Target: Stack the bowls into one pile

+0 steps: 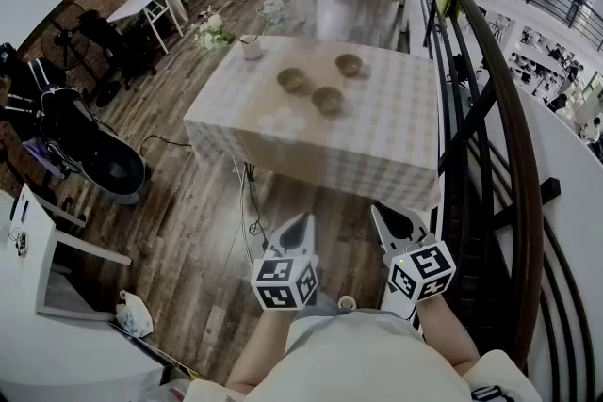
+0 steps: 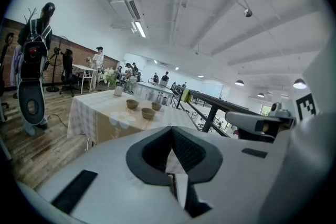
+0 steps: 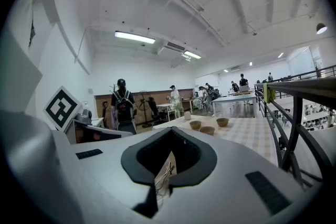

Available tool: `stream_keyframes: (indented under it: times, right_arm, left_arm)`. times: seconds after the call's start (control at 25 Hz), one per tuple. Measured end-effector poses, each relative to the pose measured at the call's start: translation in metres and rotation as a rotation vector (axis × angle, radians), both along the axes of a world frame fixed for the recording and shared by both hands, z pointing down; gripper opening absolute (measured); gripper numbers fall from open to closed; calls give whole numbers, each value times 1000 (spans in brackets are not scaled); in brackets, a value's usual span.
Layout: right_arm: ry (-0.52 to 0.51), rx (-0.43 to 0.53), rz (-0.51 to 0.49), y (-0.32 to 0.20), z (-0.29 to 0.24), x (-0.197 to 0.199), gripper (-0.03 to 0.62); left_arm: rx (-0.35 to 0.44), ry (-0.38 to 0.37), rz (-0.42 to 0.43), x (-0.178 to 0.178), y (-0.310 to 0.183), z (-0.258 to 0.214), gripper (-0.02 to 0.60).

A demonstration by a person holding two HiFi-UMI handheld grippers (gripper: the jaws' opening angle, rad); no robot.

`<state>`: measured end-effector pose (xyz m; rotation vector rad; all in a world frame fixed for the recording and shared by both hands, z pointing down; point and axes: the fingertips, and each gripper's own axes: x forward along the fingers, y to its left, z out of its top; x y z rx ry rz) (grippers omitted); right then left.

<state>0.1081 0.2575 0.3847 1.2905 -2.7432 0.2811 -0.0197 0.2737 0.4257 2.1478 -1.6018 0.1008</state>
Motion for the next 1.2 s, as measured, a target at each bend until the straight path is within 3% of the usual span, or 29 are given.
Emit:
stream_keyframes:
  times: [0.68,0.88,1.2]
  right_arm:
    - [-14,-2,-36,33,-5,2,-2]
    - [-79,-15,-45,27,-8,10,0]
    - [-52,-4,-93,32,-3,12,0]
  left_arm:
    - [1,27,-20,2,27,-4,5]
    - [4,23,-31,10,26,-4,5]
    - [-9,23,-39,22,31,3,5]
